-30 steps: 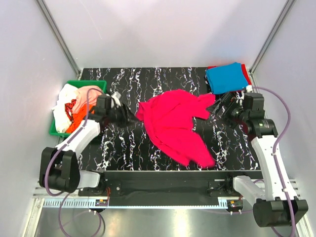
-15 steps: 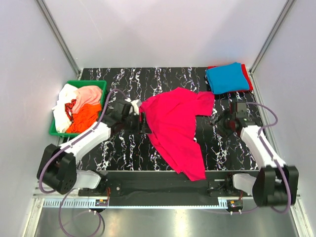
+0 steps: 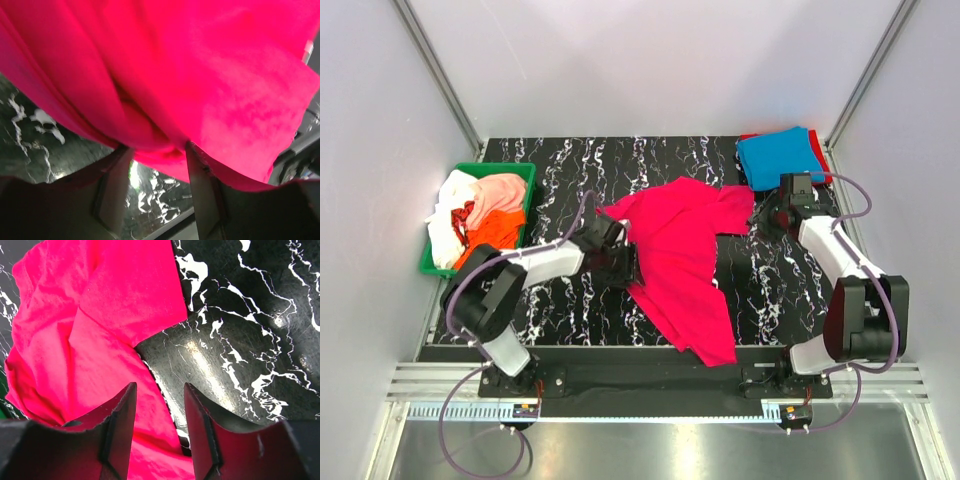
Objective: Fold and stack the t-shirts
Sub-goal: Flatten the tshirt out
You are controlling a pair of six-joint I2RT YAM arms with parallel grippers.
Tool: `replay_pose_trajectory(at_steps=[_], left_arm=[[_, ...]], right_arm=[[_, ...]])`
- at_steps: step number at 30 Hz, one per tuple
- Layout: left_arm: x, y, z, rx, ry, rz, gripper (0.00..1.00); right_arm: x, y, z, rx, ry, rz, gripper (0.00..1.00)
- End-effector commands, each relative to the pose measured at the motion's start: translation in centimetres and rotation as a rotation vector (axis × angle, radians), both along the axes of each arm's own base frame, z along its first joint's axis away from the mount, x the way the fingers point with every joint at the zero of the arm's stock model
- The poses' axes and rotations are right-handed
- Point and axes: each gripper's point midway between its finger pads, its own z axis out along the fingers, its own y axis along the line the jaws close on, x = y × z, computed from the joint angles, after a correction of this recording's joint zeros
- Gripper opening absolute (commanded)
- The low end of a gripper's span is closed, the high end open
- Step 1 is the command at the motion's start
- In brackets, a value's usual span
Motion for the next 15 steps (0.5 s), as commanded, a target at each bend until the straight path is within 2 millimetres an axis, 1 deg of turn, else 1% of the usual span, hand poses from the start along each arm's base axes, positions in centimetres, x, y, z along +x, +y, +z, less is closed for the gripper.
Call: replay_pose_trajectory(at_steps=[1, 2, 4, 5, 6, 7, 8, 9, 10, 11, 12, 13, 14, 15], left_arm=[[3.3, 1.6, 0.4, 0.086, -0.028, 0.092, 0.52], [4.7, 3.2, 0.0, 0.126, -0.022, 0.143, 0.52], [5.3, 5.9, -0.8, 0.185, 0.018, 0.191, 0.52], [5.8, 7.0, -0.8, 0.195, 0.031, 0.219, 0.51], [6.9, 9.6, -0.8, 0.221, 0.037, 0.273, 0.51], [7.9, 10.7, -0.6, 0.236, 0.016, 0.299, 0.5], [9.1, 12.9, -0.6, 0.289, -0.007, 0.356, 0.49], [9.5, 13.5, -0.6, 0.306, -0.013, 0.355, 0.49], [10.5, 13.2, -0.3, 0.297, -0.012, 0.349, 0.48], [10.9, 12.8, -0.1, 0.278, 0.002, 0.329, 0.48], [10.6, 12.9, 0.0, 0.3, 0.03, 0.309, 0.48], [12.0, 12.5, 1.0, 0.298, 0.007, 0.307, 0.48], [12.4, 12.2, 1.8, 0.301, -0.016, 0.282, 0.48], [12.8, 11.9, 3.4, 0.295, -0.058, 0.271, 0.48]], right_arm=[[0.1, -0.7, 1.8, -0.051, -0.067, 0.022, 0.5], [-0.1, -0.9, 1.5, -0.069, -0.063, 0.036, 0.51], [-0.2, -0.6, 1.8, -0.072, -0.074, 0.071, 0.52], [0.0, -0.4, 2.1, -0.075, -0.089, 0.106, 0.53], [0.1, 0.0, 1.8, -0.062, -0.086, 0.123, 0.52], [0.3, 0.3, 1.9, -0.05, -0.088, 0.134, 0.52], [0.6, 0.4, 2.0, -0.043, -0.091, 0.135, 0.52], [0.8, 0.6, 1.5, -0.036, -0.081, 0.143, 0.51], [1.3, 0.6, 1.7, -0.033, -0.086, 0.139, 0.51], [1.7, 0.6, 1.1, -0.038, -0.077, 0.139, 0.5], [2.1, 0.3, 0.9, -0.047, -0.078, 0.13, 0.5], [2.8, 0.2, 1.2, -0.055, -0.086, 0.13, 0.5], [3.2, 0.3, 0.6, -0.056, -0.07, 0.135, 0.5], [3.5, 0.5, 0.8, -0.048, -0.075, 0.147, 0.49]])
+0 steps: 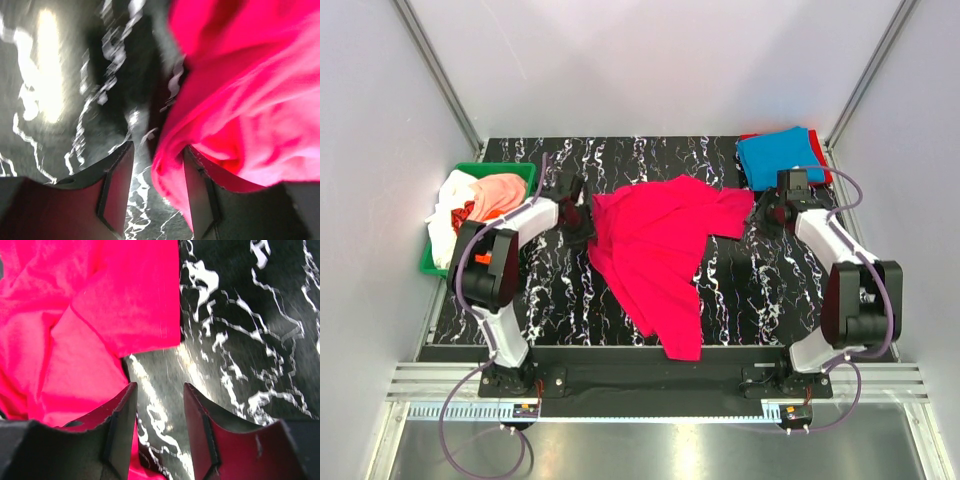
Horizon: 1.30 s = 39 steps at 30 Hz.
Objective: Fold and stack the t-shirts
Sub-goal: Flatten the tshirt out
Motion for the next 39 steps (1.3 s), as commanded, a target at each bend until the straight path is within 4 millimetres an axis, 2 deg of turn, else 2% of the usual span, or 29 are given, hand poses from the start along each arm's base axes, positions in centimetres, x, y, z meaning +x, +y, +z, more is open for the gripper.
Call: replay_pose_trajectory(at_steps=[1, 4, 6, 7, 8, 10, 11, 12, 14, 15, 17, 18, 20, 21, 22, 24, 25, 26, 28, 29, 30, 31, 32, 33, 35, 39], left_arm=[[2.2, -1.4, 5.1, 0.045, -0.127, -0.108, 0.49], [1.9, -4.7, 9.2, 0.034, -0.237, -0.222, 0.49], [0.2, -8.6, 10.5, -0.022, -0.272, -0.318, 0.48], [-0.6, -10.2, 10.5, -0.051, -0.274, -0.36, 0.47], [-2.3, -12.9, 10.4, -0.098, -0.259, -0.431, 0.44], [-3.7, -15.5, 9.1, -0.152, -0.223, -0.467, 0.35], [-5.0, -17.1, 8.6, -0.183, -0.2, -0.509, 0.28], [-5.4, -18.0, 7.2, -0.18, -0.169, -0.515, 0.17], [-6.6, -19.1, 5.5, -0.163, -0.132, -0.541, 0.1], [-7.0, -19.1, 3.9, -0.145, -0.09, -0.535, 0.08], [-8.1, -18.6, 1.7, -0.131, -0.022, -0.527, 0.06], [-8.9, -17.7, 0.2, -0.103, 0.017, -0.52, 0.04], [-9.4, -15.9, -1.2, -0.038, 0.033, -0.511, 0.04], [-10.0, -14.4, -1.8, 0.003, 0.046, -0.501, 0.04], [-9.4, -12.7, -2.2, 0.046, 0.043, -0.462, 0.05], [-9.5, -9.7, -2.6, 0.072, 0.061, -0.409, 0.04], [-8.1, -7.2, -2.7, 0.089, 0.062, -0.332, 0.04], [-7.7, -5.8, -2.8, 0.091, 0.067, -0.302, 0.04], [-6.1, -2.6, -2.5, 0.085, 0.065, -0.216, 0.04], [-5.7, -2.0, -2.2, 0.074, 0.068, -0.195, 0.04], [-4.7, -2.2, -1.1, 0.043, 0.039, -0.182, 0.04], [-3.8, -1.9, -0.4, 0.038, 0.018, -0.167, 0.05], [-2.3, -2.2, 1.0, 0.037, -0.026, -0.175, 0.05], [-1.8, -2.5, 1.7, 0.035, -0.04, -0.187, 0.05], [-0.7, -4.0, 4.0, -0.026, -0.072, -0.242, 0.09], [-0.9, -5.6, 7.0, -0.087, -0.125, -0.314, 0.21]], right_arm=[[2.9, 0.5, 1.9, 0.006, -0.079, 0.045, 0.48], [2.9, 0.8, 2.1, 0.021, -0.089, 0.06, 0.48], [2.7, 0.6, 2.2, 0.012, -0.093, 0.056, 0.47], [2.7, 0.5, 2.2, 0.009, -0.096, 0.05, 0.47], [2.6, 0.4, 2.1, 0.006, -0.095, 0.049, 0.47], [2.8, 0.2, 1.9, -0.004, -0.093, 0.035, 0.47], [2.7, 0.0, 1.5, -0.008, -0.081, 0.028, 0.49], [2.8, -0.1, 1.4, -0.013, -0.079, 0.019, 0.49], [2.7, -0.2, 1.0, -0.014, -0.07, 0.015, 0.49], [2.6, 0.0, 1.0, -0.009, -0.068, 0.017, 0.49], [2.4, 0.0, 0.7, -0.007, -0.063, 0.015, 0.48], [2.4, -0.3, 0.7, -0.015, -0.064, 0.007, 0.47], [2.4, -0.9, 0.7, -0.039, -0.065, -0.019, 0.47], [2.3, -1.1, 0.4, -0.051, -0.059, -0.027, 0.48], [2.4, -1.2, 0.3, -0.058, -0.057, -0.033, 0.49], [2.6, -1.9, 0.1, -0.084, -0.055, -0.067, 0.51], [2.7, -2.2, -0.1, -0.092, -0.055, -0.084, 0.51], [2.9, -2.6, -0.3, -0.108, -0.059, -0.103, 0.51], [3.7, -2.7, -0.2, -0.109, -0.08, -0.118, 0.5], [4.0, -2.7, -1.0, -0.105, -0.062, -0.115, 0.5], [4.8, -2.5, -0.5, -0.103, -0.075, -0.111, 0.49], [5.4, -2.4, -1.3, -0.099, -0.064, -0.107, 0.47], [6.3, -2.2, -0.8, -0.089, -0.082, -0.101, 0.46], [6.8, -2.1, -0.9, -0.088, -0.084, -0.098, 0.45], [7.5, -2.0, -1.8, -0.084, -0.068, -0.095, 0.43], [7.9, -1.5, -3.5, -0.063, -0.03, -0.094, 0.42]])
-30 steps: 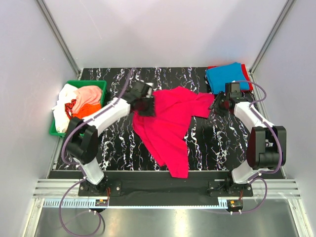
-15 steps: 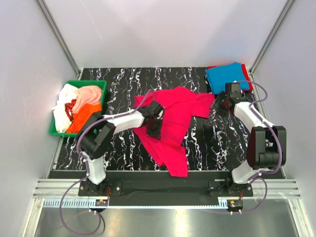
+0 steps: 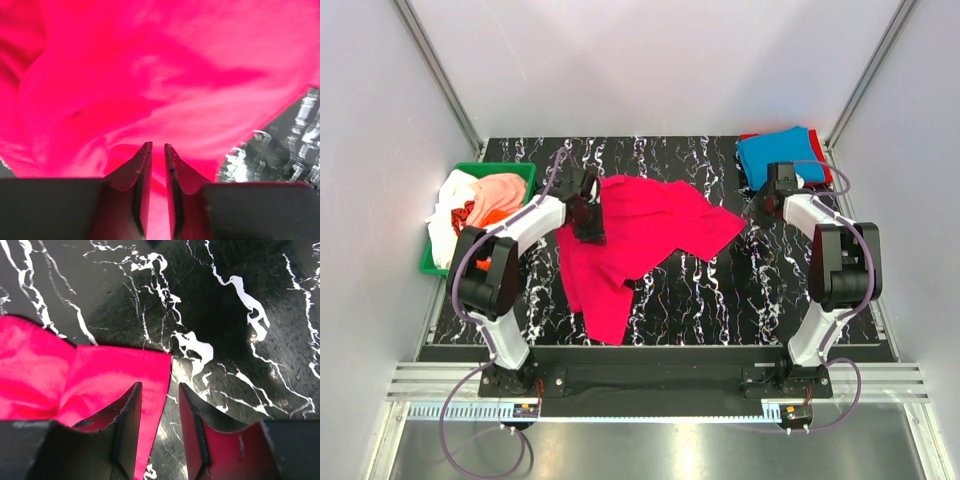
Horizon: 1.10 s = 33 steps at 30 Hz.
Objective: Fold and stack the t-shirts
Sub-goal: Flatten the tshirt out
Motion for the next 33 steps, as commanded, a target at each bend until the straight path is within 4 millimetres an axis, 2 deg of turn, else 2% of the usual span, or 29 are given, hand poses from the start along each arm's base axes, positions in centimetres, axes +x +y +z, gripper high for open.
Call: replay_pose_trajectory(at_steps=[1, 5, 8, 11, 13, 17, 18, 19, 21, 23, 26, 29, 30, 32, 33], left_arm=[[-0.2, -1.8, 4.3, -0.041, -0.096, -0.11, 0.23], [-2.9, -1.4, 5.5, 0.042, -0.13, -0.155, 0.29], [-5.7, -2.1, 5.4, 0.057, -0.13, -0.203, 0.3], [-8.8, -3.5, 5.3, 0.081, -0.133, -0.263, 0.32], [-11.1, -5.4, 5.5, 0.037, -0.112, -0.31, 0.32], [-14.3, -6.3, 5.9, 0.047, -0.145, -0.341, 0.33], [-14.7, -6.3, 5.9, 0.047, -0.144, -0.34, 0.34], [-15.3, -6.2, 5.9, 0.049, -0.133, -0.34, 0.34], [-16.0, -5.6, 5.8, 0.077, -0.155, -0.332, 0.35], [-17.0, -5.0, 5.4, 0.082, -0.146, -0.317, 0.37], [-18.8, -4.8, 4.4, 0.083, -0.12, -0.323, 0.37], [-20.2, -4.8, 3.5, 0.09, -0.105, -0.338, 0.39], [-20.5, -4.7, 3.1, 0.102, -0.101, -0.339, 0.4], [-21.4, -4.7, 2.3, 0.119, -0.082, -0.357, 0.4], [-21.5, -4.7, 2.1, 0.129, -0.078, -0.357, 0.41]], right_arm=[[1.9, 0.2, 1.0, 0.021, -0.053, -0.016, 0.42], [1.7, 0.0, -0.1, 0.01, -0.034, -0.024, 0.45], [2.2, 0.3, -1.4, 0.014, -0.007, -0.007, 0.43], [2.8, 0.7, -2.6, 0.021, 0.015, 0.009, 0.42], [2.8, 0.5, -3.3, 0.007, 0.03, 0.0, 0.41], [2.7, 0.2, -4.1, -0.01, 0.05, -0.013, 0.39], [2.6, 0.2, -4.6, -0.014, 0.064, -0.012, 0.37], [2.6, 0.3, -4.8, -0.01, 0.073, -0.005, 0.25], [2.3, 0.4, -4.9, -0.01, 0.089, 0.01, 0.13], [2.2, 0.5, -4.7, -0.015, 0.087, 0.023, 0.0], [1.9, -0.1, -4.0, -0.05, 0.098, 0.025, 0.0], [1.4, -1.0, -2.1, -0.098, 0.086, 0.012, 0.0], [1.4, -1.3, -0.6, -0.11, 0.056, 0.002, 0.0], [0.5, -1.9, -0.1, -0.136, 0.057, -0.014, 0.0], [0.3, -2.0, 1.0, -0.139, 0.036, -0.018, 0.0]])
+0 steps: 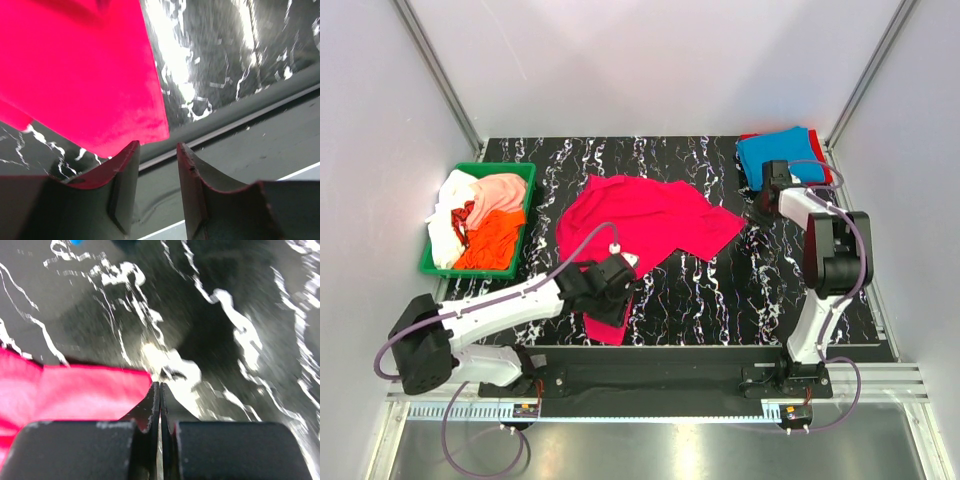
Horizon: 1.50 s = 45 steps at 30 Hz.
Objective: Fold and stack the t-shirts
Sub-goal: Flatten the tshirt out
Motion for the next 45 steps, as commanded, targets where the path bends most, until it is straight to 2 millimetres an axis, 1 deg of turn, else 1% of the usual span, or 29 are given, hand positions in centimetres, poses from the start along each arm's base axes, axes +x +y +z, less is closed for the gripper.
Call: replay_pose_trajectory(at_steps=[1, 2, 3, 4, 5, 6, 8, 11, 15, 19, 23, 25, 27, 29, 33, 36, 39, 40, 42, 43, 45], left_arm=[[-0.2, -0.1, -0.6, 0.015, -0.019, 0.043, 0.42], [-0.4, 0.0, -0.8, 0.022, -0.016, 0.039, 0.42], [-0.3, 0.0, -1.0, 0.023, -0.02, 0.049, 0.43], [-0.4, 0.2, -1.4, 0.036, -0.015, 0.051, 0.43], [-0.3, 0.2, -1.7, 0.041, -0.016, 0.054, 0.43], [-0.2, 0.3, -2.0, 0.05, -0.02, 0.059, 0.44], [-0.3, 0.6, -2.7, 0.07, -0.014, 0.06, 0.44], [-0.5, 0.5, -3.3, 0.088, -0.001, 0.054, 0.43], [-0.6, 0.2, -3.7, 0.1, 0.007, 0.044, 0.42], [-0.8, -0.7, -3.8, 0.101, 0.023, 0.027, 0.4], [-2.2, -1.2, -4.7, 0.124, 0.06, -0.005, 0.4], [-2.7, -1.5, -4.8, 0.131, 0.064, -0.026, 0.41], [-2.8, -1.8, -5.1, 0.143, 0.064, -0.039, 0.44], [-2.9, -2.0, -5.4, 0.156, 0.07, -0.054, 0.45], [-3.0, -1.9, -6.3, 0.189, 0.076, -0.056, 0.44], [-3.1, -1.5, -7.0, 0.218, 0.081, -0.064, 0.37], [-3.1, -1.4, -6.7, 0.213, 0.076, -0.072, 0.2], [-3.1, -1.3, -6.5, 0.211, 0.073, -0.072, 0.09], [-2.9, -1.6, -5.5, 0.193, 0.061, -0.071, 0.01], [-3.0, -1.4, -5.2, 0.195, 0.063, -0.071, 0.0], [-2.9, -1.8, -4.2, 0.17, 0.055, -0.075, 0.0]], right_arm=[[-1.5, -1.3, 4.5, -0.086, -0.049, -0.015, 0.0], [-1.9, -1.3, 4.1, -0.087, -0.034, -0.014, 0.0], [-2.2, -1.4, 4.7, -0.091, -0.043, -0.018, 0.0], [-2.5, -1.8, 4.8, -0.101, -0.044, -0.029, 0.0], [-3.2, -1.9, 4.4, -0.108, -0.032, -0.031, 0.0], [-3.3, -2.1, 4.8, -0.113, -0.039, -0.036, 0.0], [-3.6, -1.9, 4.9, -0.105, -0.042, -0.033, 0.0], [-3.1, -1.2, 6.1, -0.063, -0.074, -0.019, 0.0], [-2.8, -0.4, 6.9, -0.024, -0.094, -0.005, 0.02], [-2.5, 0.0, 7.0, -0.005, -0.098, 0.008, 0.04], [-2.7, -0.1, 6.8, -0.013, -0.093, 0.007, 0.06], [-2.8, -0.2, 6.6, -0.017, -0.088, 0.01, 0.06], [-2.8, -0.2, 6.7, -0.02, -0.089, 0.013, 0.06], [-2.8, -0.2, 6.8, -0.017, -0.092, 0.013, 0.06], [-2.6, -0.2, 7.1, -0.022, -0.1, 0.014, 0.06], [-2.7, -0.2, 7.2, -0.018, -0.103, 0.014, 0.06], [-2.6, 0.2, 7.1, 0.003, -0.104, 0.013, 0.08], [-2.5, 0.3, 6.8, 0.008, -0.098, 0.011, 0.11], [-2.2, 0.7, 6.8, 0.032, -0.099, 0.008, 0.17], [-2.1, 1.0, 6.4, 0.041, -0.091, 0.01, 0.19], [-1.8, 1.5, 6.3, 0.07, -0.091, 0.007, 0.23]])
